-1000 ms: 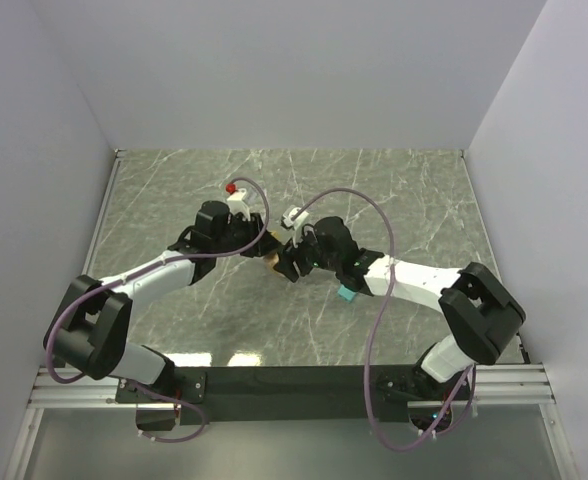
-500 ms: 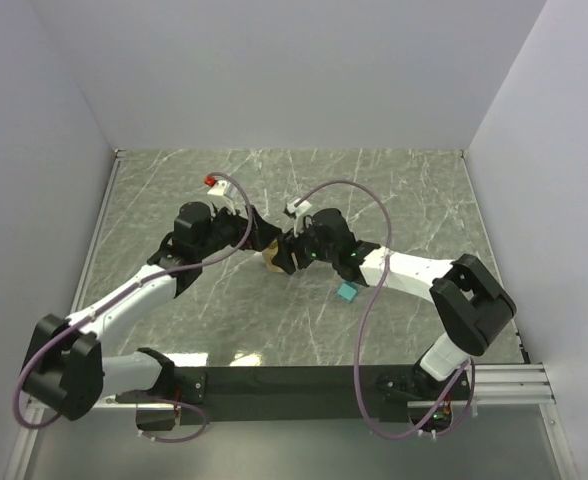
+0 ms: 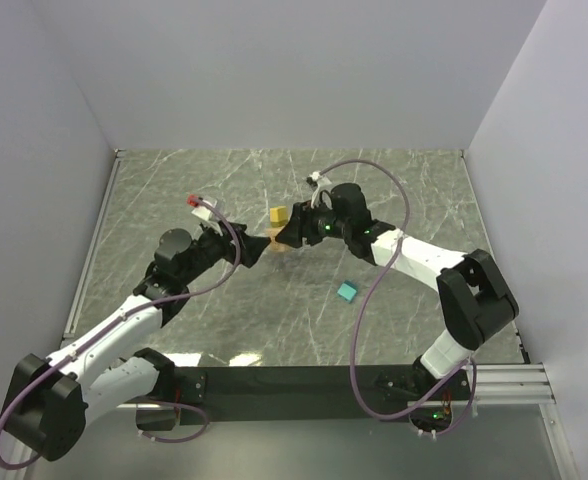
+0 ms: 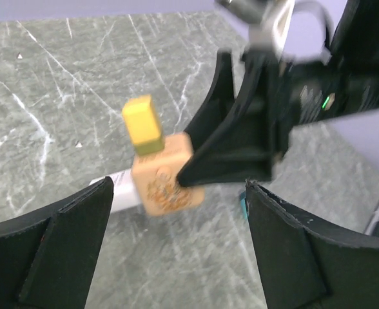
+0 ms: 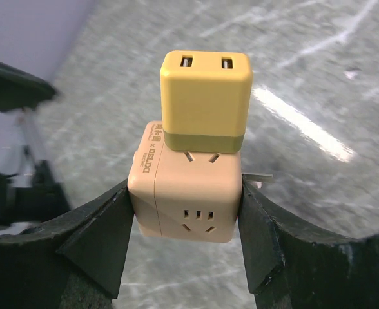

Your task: Insert the plug

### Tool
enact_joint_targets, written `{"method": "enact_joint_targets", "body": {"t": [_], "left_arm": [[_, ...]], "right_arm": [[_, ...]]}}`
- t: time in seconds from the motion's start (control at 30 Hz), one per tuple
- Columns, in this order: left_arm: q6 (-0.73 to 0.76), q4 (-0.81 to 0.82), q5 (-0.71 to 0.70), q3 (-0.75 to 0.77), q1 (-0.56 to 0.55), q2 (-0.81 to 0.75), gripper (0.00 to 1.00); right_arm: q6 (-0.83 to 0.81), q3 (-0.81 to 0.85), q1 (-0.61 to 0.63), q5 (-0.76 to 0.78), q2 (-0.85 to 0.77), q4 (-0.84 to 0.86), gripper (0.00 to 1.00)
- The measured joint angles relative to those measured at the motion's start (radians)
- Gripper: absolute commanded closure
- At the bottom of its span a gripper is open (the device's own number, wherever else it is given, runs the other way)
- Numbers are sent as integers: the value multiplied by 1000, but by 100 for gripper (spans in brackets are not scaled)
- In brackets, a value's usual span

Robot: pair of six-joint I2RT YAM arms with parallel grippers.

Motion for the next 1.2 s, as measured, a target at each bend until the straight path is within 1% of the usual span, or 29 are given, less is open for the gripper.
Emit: {"method": "enact_joint_targets", "body": {"t": [0.1, 0.27, 0.47, 0.57, 0.73, 1.03, 1.1, 1.2], "left_arm": [[45, 43, 14, -55, 0, -2, 12], [113, 111, 54, -107, -14, 7, 12], [206, 174, 52, -125, -97, 23, 12], [256, 190, -4, -125, -142, 31, 12], [301, 200, -79, -125, -182, 33, 12], [327, 247, -223, -156, -211, 8, 9], [328, 251, -258, -171, -213, -11, 7], [328, 267, -274, -200, -213, -54, 5]], "right_arm": [[69, 26, -26, -92, 2, 13, 100], [150, 31, -62, -194, 3, 37, 100], [255, 29, -73, -315, 3, 98, 100], [293, 24, -78, -347, 5, 134, 100], [326, 22, -89, -377, 15, 159, 100], [390, 5, -91, -450, 16, 238, 100], [407, 0, -93, -462, 16, 259, 100], [449, -13, -96, -489, 16, 312, 100]]}}
